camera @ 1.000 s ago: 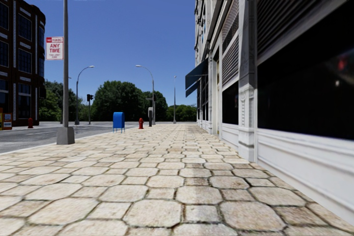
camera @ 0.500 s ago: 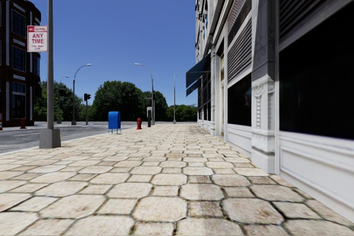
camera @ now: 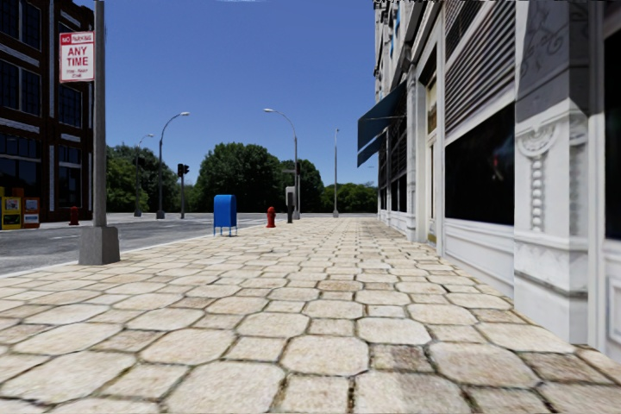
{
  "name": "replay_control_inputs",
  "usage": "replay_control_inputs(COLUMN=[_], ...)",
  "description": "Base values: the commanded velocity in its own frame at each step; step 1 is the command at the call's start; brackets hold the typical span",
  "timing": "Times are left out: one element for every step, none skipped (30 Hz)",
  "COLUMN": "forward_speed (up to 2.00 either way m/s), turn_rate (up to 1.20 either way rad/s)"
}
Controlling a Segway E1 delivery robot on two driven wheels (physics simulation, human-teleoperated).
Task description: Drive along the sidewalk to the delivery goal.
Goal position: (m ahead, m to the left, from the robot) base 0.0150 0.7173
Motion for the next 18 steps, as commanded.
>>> replay_control_inputs(forward_speed=[1.07, 0.97, 0.78, 0.78, 0.00, 0.00, 0.00, 0.00, 0.00, 0.00, 0.00, 0.00, 0.00, 0.00, 0.00, 0.00, 0.00, 0.00], turn_rate=[0.58, 0.60, 0.56, 0.56, 0.00, 0.00, 0.00, 0.00, 0.00, 0.00, 0.00, 0.00, 0.00, 0.00, 0.00, 0.00, 0.00, 0.00])
